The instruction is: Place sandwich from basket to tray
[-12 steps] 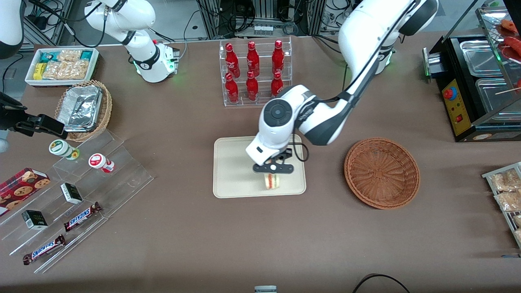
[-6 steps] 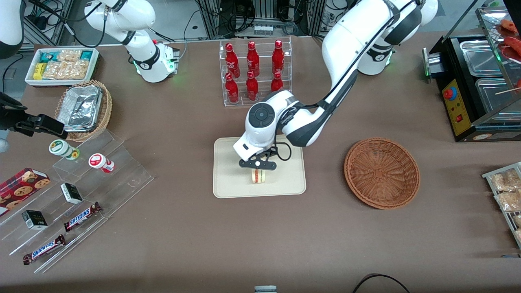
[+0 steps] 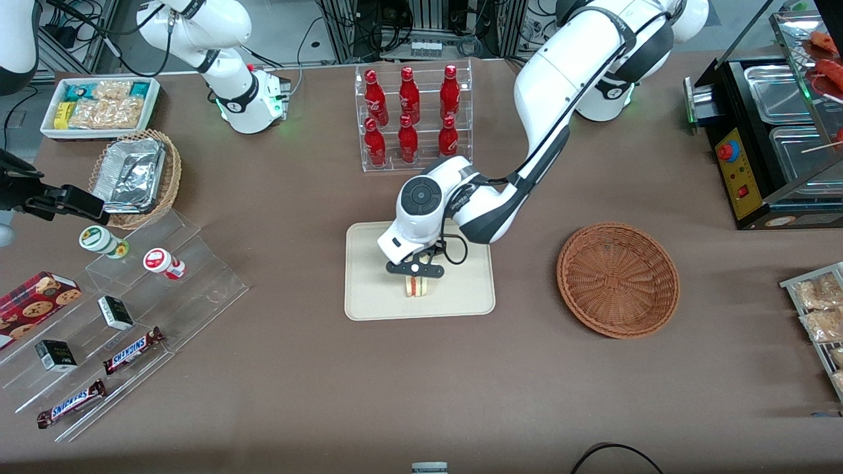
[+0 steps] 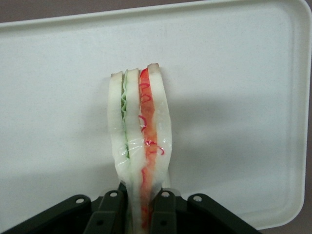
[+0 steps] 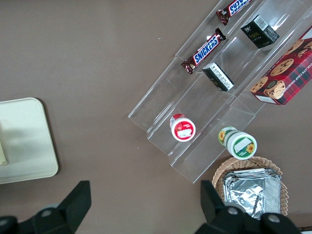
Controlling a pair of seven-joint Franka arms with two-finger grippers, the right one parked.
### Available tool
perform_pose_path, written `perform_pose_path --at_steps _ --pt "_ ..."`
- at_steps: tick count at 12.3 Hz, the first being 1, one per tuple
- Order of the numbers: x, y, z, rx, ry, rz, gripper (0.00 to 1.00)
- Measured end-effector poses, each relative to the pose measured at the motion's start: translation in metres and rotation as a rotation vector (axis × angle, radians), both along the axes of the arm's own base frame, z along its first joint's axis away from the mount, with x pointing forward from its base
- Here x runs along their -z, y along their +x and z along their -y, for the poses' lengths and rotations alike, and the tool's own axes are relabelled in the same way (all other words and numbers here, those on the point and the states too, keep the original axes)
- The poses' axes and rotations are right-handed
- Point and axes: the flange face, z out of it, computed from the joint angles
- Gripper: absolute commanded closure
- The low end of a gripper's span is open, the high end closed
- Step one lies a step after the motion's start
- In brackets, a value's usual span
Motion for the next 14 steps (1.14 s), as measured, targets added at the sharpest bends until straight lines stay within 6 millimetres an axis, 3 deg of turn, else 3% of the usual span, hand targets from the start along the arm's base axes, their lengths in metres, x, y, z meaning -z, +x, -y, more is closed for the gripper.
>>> perform_pose_path --at_steps 1,5,7,11,14 --pt "0.001 0.0 0.0 -0.001 -0.001 0.0 0.02" --pt "-0.004 0.004 0.001 -0.003 -0.009 0.01 0.0" --pt "-0.023 0.01 0.003 -0.014 -0.027 0.033 0.0" --pt "-0.106 0.018 -0.007 -0.072 -0.015 0.078 0.0" --pt "-0.173 0.031 -0.045 -0.144 0.058 0.107 0.0"
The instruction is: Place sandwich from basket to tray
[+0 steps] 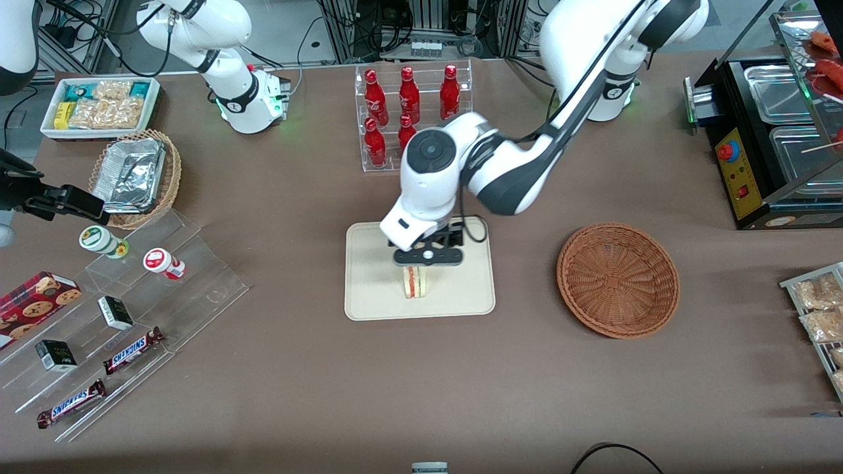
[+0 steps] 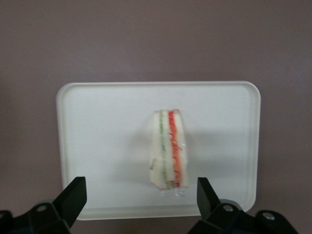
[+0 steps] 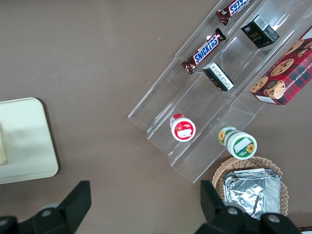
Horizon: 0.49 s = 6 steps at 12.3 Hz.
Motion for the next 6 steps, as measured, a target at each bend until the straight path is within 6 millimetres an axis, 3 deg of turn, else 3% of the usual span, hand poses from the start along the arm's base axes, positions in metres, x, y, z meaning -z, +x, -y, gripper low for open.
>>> perform_pose_path --at_steps 3,6 --pt "-0.057 0.027 -0.073 -0.094 0.06 -0.011 0.0" --pt "-0.1 0.034 -0.131 -0.072 0.09 -0.044 0.0"
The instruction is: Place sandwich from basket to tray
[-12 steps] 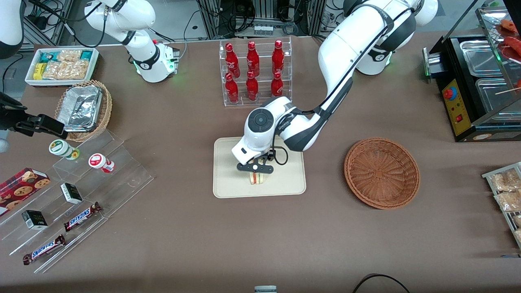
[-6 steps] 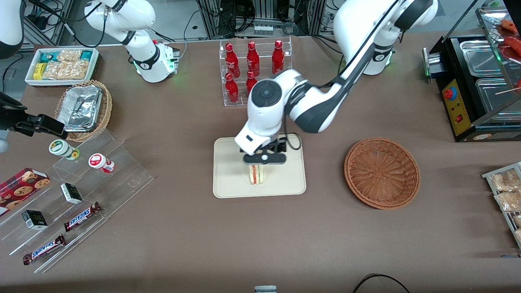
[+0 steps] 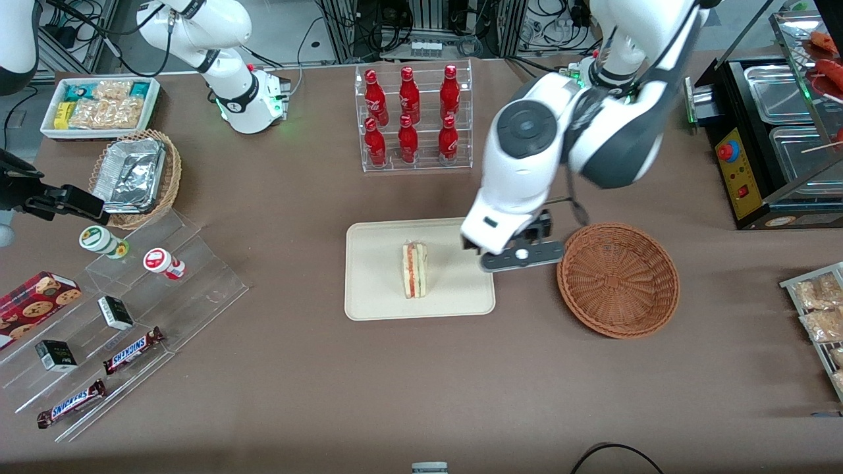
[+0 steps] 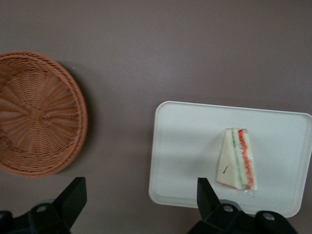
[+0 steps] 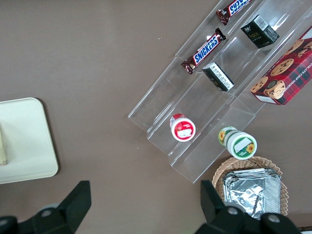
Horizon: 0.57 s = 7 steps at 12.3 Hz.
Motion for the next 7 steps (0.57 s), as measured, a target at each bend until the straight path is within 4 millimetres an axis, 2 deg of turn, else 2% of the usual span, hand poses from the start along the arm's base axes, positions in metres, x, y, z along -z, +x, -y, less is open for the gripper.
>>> perform_pose_path --at_steps 4,7 --pt "-0.058 0.008 -0.092 0.043 0.006 -0.039 0.0" --pt "-0.087 0.011 -0.156 0.063 0.012 -0.038 0.0"
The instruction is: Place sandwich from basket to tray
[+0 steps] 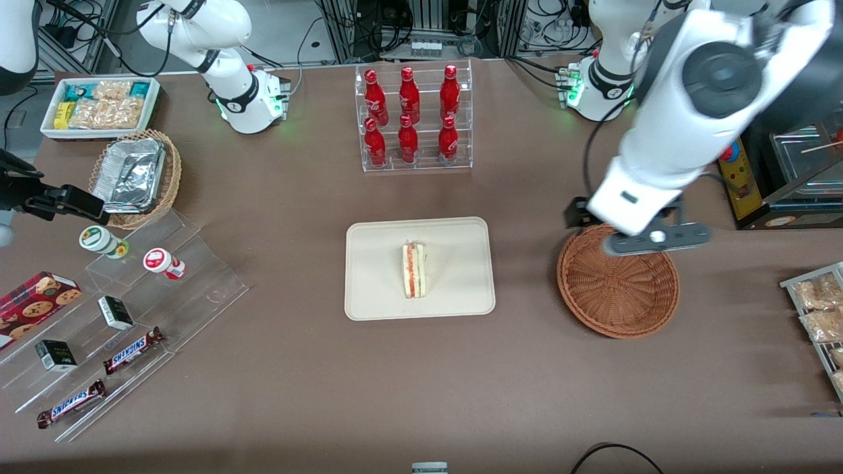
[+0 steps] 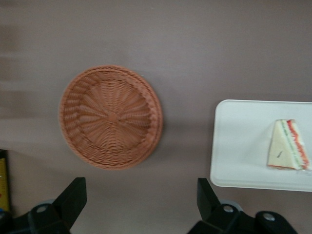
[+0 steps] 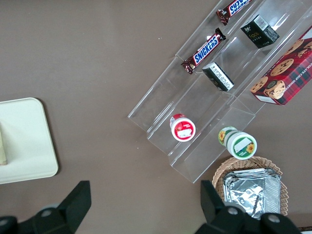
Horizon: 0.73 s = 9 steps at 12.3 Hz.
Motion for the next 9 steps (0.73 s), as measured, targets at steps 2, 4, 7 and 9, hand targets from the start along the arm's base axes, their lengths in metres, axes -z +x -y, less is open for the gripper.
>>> perform_pose_path --at_steps 2,4,7,9 --pt "-0.012 0.0 -0.038 0.028 0.005 -0.012 0.0" --pt "-0.022 -0.003 -0.065 0.057 -0.011 -0.028 0.0" --pt "-0.028 -0.006 -0.109 0.047 -0.03 -0.037 0.0" --pt "-0.033 -0.011 -0.134 0.03 -0.028 -0.034 0.0"
